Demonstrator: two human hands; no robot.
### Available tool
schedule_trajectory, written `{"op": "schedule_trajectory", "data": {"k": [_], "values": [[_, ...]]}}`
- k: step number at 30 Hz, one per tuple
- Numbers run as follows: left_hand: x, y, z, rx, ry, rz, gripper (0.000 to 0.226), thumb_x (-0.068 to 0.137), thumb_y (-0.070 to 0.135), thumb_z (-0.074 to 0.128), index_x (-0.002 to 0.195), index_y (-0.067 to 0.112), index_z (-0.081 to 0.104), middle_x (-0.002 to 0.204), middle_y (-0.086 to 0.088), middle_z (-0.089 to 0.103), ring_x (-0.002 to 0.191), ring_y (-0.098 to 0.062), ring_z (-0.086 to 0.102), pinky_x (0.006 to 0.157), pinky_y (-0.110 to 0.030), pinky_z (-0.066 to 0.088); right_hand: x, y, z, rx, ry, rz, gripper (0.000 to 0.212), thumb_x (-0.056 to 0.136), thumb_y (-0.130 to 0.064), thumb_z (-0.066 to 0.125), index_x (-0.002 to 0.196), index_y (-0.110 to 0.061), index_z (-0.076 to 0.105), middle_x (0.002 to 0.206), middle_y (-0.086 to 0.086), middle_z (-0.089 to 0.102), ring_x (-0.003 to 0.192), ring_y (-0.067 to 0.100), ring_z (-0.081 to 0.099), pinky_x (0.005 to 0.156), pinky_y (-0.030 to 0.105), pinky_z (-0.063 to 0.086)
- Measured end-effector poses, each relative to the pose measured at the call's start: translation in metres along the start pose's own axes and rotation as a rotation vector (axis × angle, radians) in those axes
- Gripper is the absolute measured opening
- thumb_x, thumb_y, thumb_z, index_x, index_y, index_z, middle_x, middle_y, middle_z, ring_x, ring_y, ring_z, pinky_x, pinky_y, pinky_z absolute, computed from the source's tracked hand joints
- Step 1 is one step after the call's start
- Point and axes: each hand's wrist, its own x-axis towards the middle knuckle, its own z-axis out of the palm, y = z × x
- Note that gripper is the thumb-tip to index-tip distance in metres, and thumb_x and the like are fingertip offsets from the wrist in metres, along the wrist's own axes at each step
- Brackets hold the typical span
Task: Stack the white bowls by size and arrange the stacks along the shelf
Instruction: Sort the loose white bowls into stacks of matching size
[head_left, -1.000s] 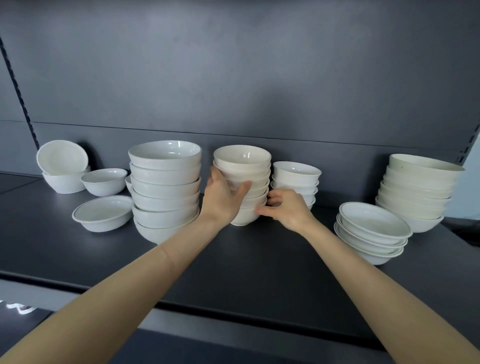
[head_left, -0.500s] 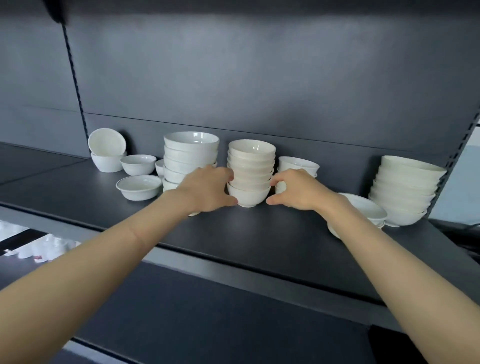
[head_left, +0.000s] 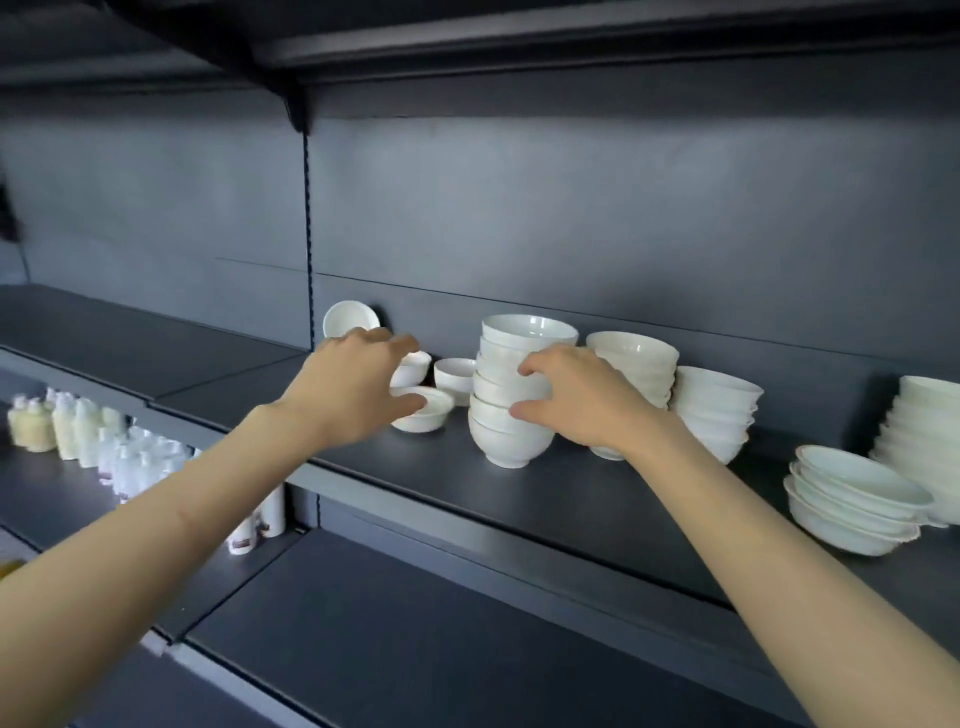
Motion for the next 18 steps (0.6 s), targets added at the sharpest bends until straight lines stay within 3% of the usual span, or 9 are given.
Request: {"op": "schedule_trajectory", "data": {"k": [9, 14, 18], "values": [[0.006, -0.138, 0.016, -0.012, 0.011, 0.118, 0.056, 0.089, 0.043, 0.059, 0.138, 0.021, 0.043, 0.126, -0.005, 0.055, 0.116, -0.029, 0.051, 0.091, -0.035, 0.039, 0.056, -0.107, 0.061, 0.086, 0.053, 0.114, 0.044, 0.088, -0.038, 0.061, 0.127, -0.019, 0.055, 0.13, 0.0, 0.053, 0.118, 0.024, 0.048, 0.094, 0.039, 0.042], [0.027, -0.187, 0.04, -0.06, -0.04, 0.193, 0.057, 0.09, 0.041, 0.059, 0.14, 0.021, 0.041, 0.129, -0.004, 0.053, 0.12, -0.027, 0.049, 0.096, -0.035, 0.037, 0.082, -0.136, 0.085, 0.09, 0.029, 0.22, 0.039, 0.089, -0.033, 0.061, 0.118, -0.007, 0.057, 0.12, 0.001, 0.056, 0.11, 0.021, 0.048, 0.09, 0.04, 0.044], [0.056, -0.215, 0.062, -0.126, -0.028, 0.225, 0.055, 0.09, 0.04, 0.059, 0.138, 0.02, 0.043, 0.127, -0.004, 0.054, 0.116, -0.028, 0.05, 0.093, -0.036, 0.038, 0.106, -0.139, 0.101, 0.078, -0.008, 0.286, 0.041, 0.09, -0.033, 0.06, 0.123, -0.01, 0.056, 0.127, -0.001, 0.054, 0.116, 0.023, 0.046, 0.093, 0.038, 0.042]]}}
